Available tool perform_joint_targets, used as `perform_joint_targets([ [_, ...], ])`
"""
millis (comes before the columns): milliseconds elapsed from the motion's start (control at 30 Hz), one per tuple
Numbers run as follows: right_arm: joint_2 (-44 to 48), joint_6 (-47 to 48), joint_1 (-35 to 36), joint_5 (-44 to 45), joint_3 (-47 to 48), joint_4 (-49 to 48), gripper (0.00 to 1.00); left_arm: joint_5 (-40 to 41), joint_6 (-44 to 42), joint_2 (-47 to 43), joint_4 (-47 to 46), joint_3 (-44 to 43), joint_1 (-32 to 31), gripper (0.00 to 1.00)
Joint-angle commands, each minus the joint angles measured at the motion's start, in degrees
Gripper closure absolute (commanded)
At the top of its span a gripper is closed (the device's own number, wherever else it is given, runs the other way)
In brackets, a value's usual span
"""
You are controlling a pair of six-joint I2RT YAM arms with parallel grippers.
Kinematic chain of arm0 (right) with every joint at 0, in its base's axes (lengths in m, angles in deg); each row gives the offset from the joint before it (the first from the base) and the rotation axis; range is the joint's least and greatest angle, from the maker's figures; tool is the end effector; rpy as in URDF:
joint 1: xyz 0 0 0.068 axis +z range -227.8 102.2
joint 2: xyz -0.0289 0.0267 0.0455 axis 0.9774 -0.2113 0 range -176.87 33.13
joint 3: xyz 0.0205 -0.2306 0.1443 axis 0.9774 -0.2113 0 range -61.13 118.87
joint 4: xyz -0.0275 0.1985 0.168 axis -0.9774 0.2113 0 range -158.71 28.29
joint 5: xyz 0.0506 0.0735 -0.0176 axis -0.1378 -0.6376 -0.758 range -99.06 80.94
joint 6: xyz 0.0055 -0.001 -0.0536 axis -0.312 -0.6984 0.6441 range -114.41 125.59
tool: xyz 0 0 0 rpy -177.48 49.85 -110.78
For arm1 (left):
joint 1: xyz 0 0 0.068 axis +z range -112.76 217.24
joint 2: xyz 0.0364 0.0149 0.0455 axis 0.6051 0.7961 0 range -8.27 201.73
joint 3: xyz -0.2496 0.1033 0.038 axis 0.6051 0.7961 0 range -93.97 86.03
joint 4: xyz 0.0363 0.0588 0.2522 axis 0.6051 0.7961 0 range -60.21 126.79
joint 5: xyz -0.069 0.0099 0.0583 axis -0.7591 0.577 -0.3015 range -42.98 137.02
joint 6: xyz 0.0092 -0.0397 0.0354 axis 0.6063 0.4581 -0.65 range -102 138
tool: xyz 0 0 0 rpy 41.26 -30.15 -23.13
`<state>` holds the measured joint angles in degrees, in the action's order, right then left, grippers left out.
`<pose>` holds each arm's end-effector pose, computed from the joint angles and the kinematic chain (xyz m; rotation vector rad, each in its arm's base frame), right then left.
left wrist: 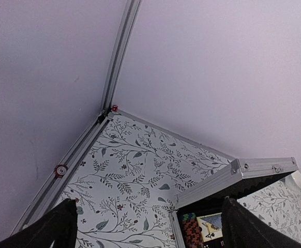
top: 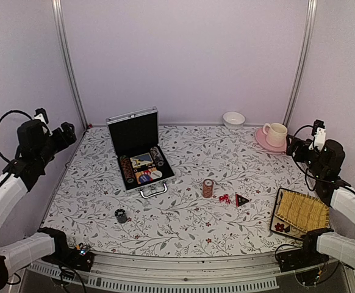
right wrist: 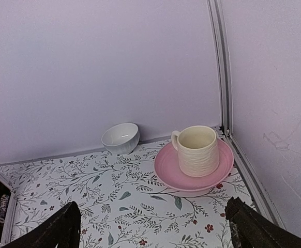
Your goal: Pack up texas hold em set
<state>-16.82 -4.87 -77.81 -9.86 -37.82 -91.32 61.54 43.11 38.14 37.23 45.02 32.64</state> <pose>0.2054 0.0005 0.2516 0.1392 1.6375 0.1510 0.1934 -0.0066 0.3172 -0.4951 1.7203 -0.1449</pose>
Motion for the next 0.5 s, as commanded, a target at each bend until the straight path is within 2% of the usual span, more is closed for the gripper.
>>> perform_joint_targets([
  [0, 0.4, -1.5, 0.2, 3.2, 1.9, 1.3, 0.01, -3.2, -2.9, 1.9, 7.4, -3.4, 0.2, 0.03],
  [100, 1.3, -7.2, 0.2, 10.5, 0.4, 1.1, 0.01, -3.2, -4.0, 3.4, 9.8, -4.9, 0.5, 0.03],
  [267, 2.6, -6.5, 0.2, 8.5, 0.0, 0.6, 0.01, -8.8, -7.1, 7.8, 15.5, -11.7, 0.6, 0.03],
  [367, -0.8, -5.2, 0.2, 5.2, 3.9, 4.7, 0.01, -9.3, -8.0, 12.2, 18.7, -17.4, 0.6, 0.03],
  [467, -7.6, -3.3, 2.3, 4.5, 11.8, 14.8, 0.01, -9.5, -8.5, 16.3, 19.0, -21.8, -0.1, 0.05],
])
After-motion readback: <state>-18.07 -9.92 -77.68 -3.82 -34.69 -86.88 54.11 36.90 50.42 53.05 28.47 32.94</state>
